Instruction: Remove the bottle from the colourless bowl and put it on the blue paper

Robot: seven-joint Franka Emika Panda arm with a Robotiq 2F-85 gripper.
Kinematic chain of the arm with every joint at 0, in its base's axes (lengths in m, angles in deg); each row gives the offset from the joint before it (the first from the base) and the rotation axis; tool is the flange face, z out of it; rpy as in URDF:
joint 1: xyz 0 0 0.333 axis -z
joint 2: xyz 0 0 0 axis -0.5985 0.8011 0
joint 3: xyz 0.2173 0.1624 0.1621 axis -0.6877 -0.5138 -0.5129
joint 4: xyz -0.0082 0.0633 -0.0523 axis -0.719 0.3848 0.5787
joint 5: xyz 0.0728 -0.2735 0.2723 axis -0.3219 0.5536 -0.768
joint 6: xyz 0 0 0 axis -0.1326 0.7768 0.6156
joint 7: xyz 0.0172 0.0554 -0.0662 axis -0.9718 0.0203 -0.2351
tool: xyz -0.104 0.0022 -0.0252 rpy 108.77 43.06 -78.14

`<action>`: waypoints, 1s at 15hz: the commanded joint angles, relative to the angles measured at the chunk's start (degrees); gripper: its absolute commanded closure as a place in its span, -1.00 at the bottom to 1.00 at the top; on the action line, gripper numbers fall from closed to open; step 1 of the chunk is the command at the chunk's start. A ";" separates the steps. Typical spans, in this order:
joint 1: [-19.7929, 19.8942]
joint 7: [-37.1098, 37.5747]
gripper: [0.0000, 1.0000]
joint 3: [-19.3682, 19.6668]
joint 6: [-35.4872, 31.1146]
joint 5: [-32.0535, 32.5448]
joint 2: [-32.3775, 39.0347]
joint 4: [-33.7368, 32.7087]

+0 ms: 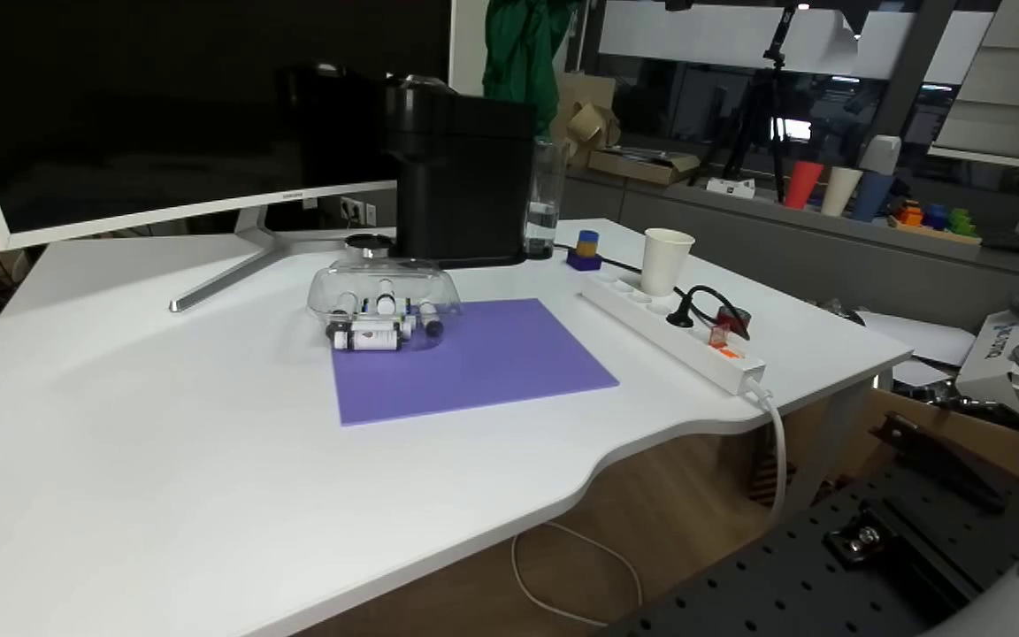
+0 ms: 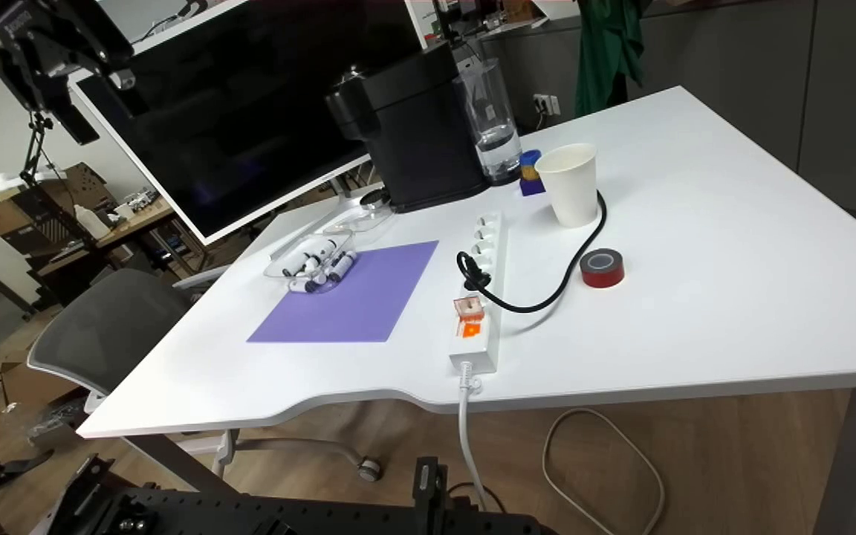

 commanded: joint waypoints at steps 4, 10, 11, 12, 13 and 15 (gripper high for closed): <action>3.43 8.56 -1.00 0.21 -16.79 -3.97 14.90 -7.45; 2.56 15.97 -1.00 -2.63 -22.88 0.55 34.60 -20.21; 2.02 17.13 -1.00 -2.78 -22.21 1.69 37.38 -22.54; 1.31 18.05 -1.00 -2.84 -21.38 2.41 40.29 -24.89; 0.57 18.72 -1.00 -2.70 -20.63 2.97 42.77 -27.04; -0.93 19.33 -1.00 -2.40 -18.64 2.76 47.61 -30.83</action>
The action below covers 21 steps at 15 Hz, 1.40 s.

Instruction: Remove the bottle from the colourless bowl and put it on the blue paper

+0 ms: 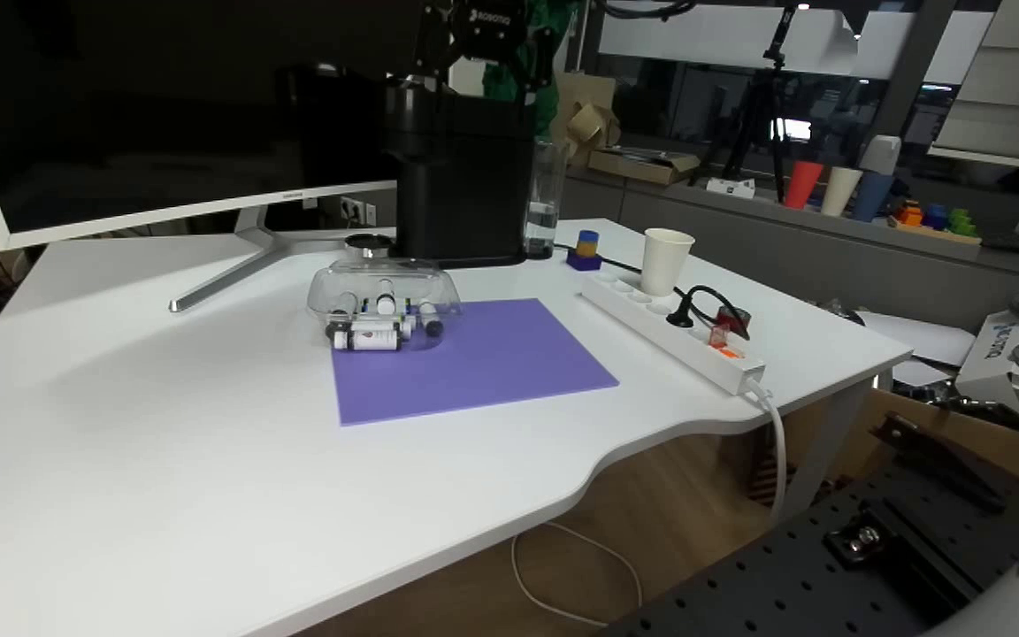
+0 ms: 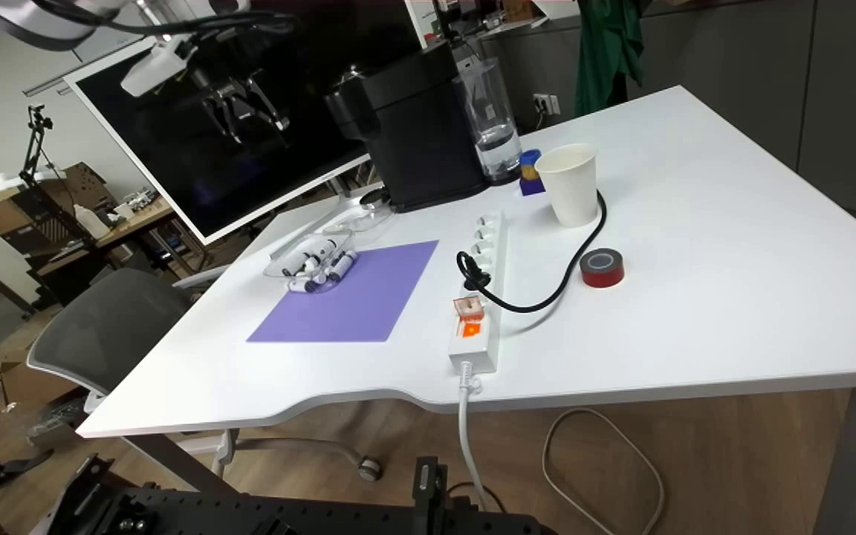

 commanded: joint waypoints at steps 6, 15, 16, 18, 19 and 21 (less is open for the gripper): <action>-5.14 2.04 -1.00 0.70 7.32 -0.23 18.52 -15.15; -7.38 2.93 -1.00 2.18 -1.19 -0.07 21.62 -13.73; -7.83 2.76 -1.00 2.57 -1.57 0.87 22.54 -14.12; -8.47 2.41 -1.00 2.96 -1.07 2.05 24.62 -15.33; -8.73 2.12 -1.00 3.03 -0.87 2.40 25.84 -16.01; -9.22 1.68 -1.00 3.18 -0.49 2.90 27.85 -17.07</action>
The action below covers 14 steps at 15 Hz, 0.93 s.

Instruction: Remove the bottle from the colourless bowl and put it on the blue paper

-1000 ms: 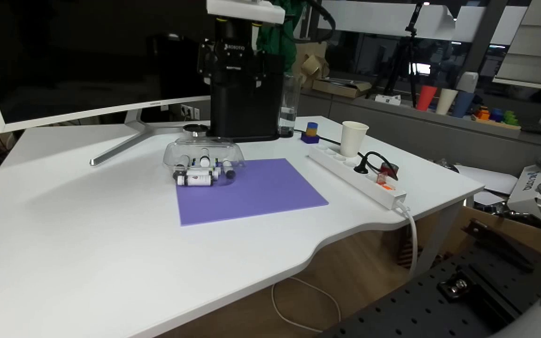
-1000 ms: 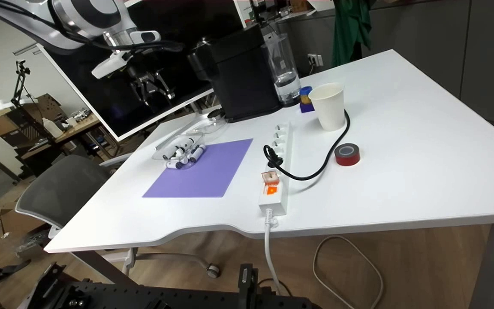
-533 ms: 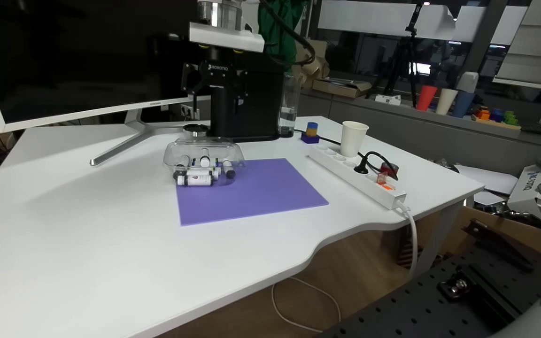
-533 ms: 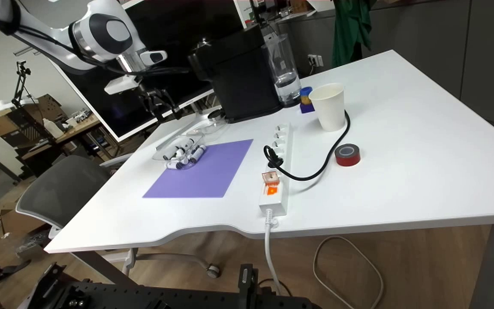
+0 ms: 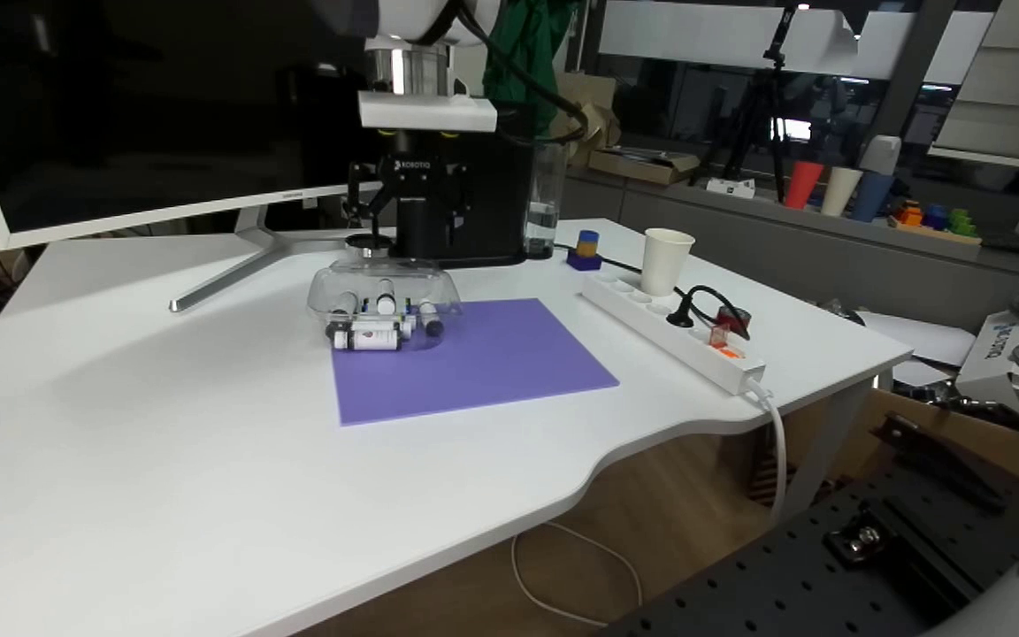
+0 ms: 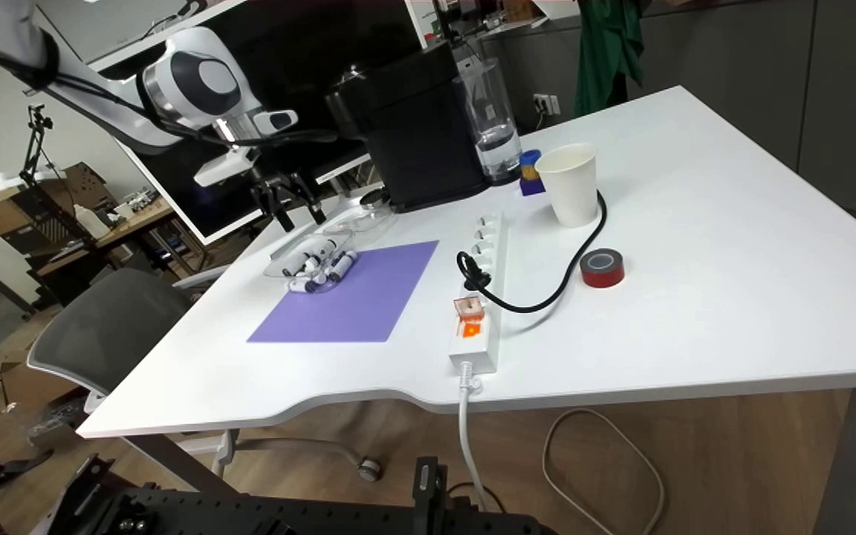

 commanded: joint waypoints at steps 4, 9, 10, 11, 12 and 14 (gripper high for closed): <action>-1.92 -1.03 -1.00 0.91 0.60 2.20 6.88 -5.76; -2.40 -3.46 -1.00 0.51 -1.94 2.51 10.08 -8.72; -2.36 -4.05 -1.00 0.33 -1.95 2.28 10.57 -9.25; -2.36 -4.57 -1.00 0.19 -2.24 2.17 11.08 -9.81; -2.36 -5.03 -1.00 -0.02 -2.45 2.02 11.61 -10.33; -2.38 -6.14 -1.00 -0.35 -2.60 1.91 12.55 -11.36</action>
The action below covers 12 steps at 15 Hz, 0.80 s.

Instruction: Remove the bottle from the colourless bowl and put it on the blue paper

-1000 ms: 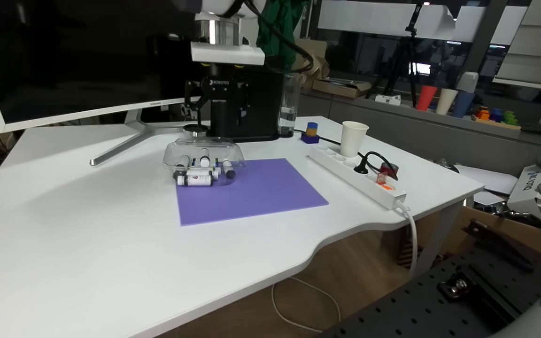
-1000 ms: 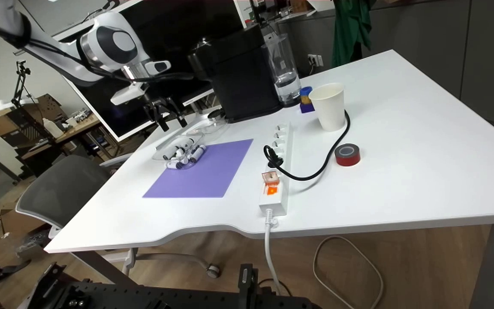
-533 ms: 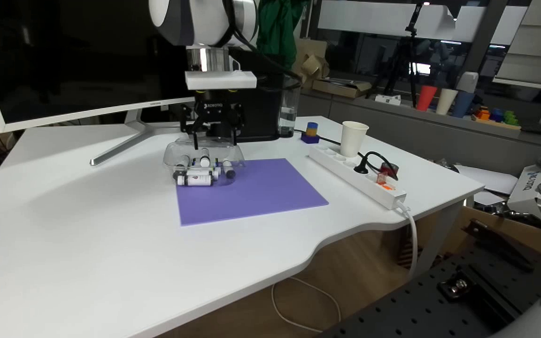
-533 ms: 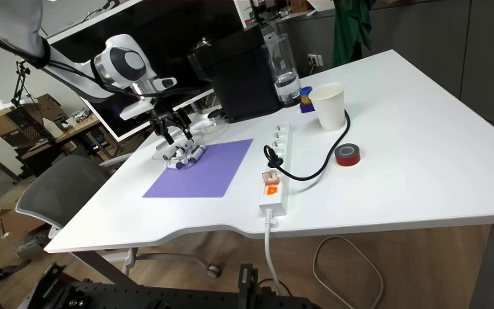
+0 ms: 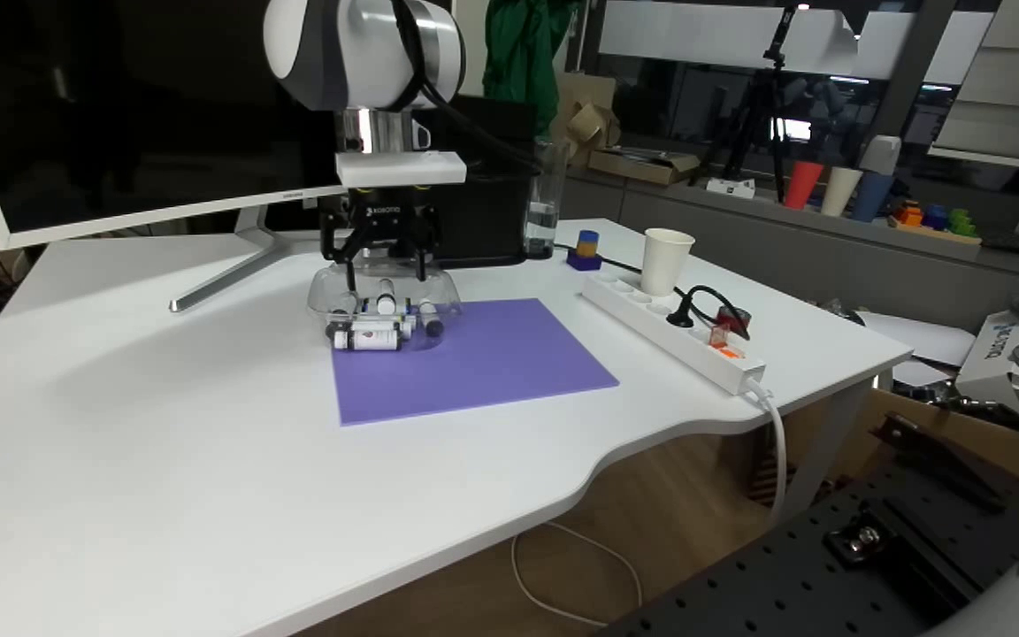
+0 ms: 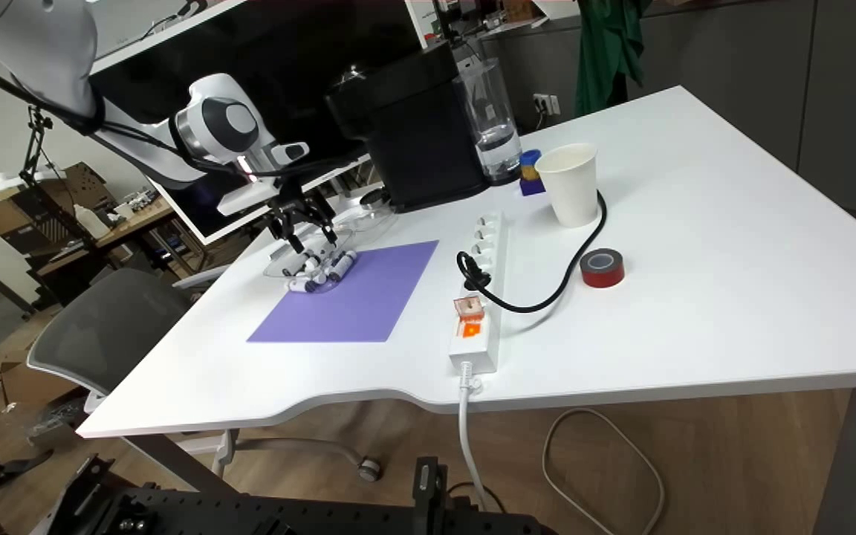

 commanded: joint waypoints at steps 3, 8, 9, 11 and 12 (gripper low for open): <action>-0.02 -2.83 -1.00 -0.70 0.40 -0.14 3.29 -4.52; -0.12 -4.10 -1.00 -1.34 1.46 -0.43 5.31 -6.69; -0.13 -4.25 -1.00 -1.43 1.70 -0.46 5.70 -6.94; -0.23 -4.38 -0.97 -1.55 2.28 -0.46 6.56 -7.51; -0.18 -4.47 -0.45 -1.68 2.53 -0.60 7.02 -7.74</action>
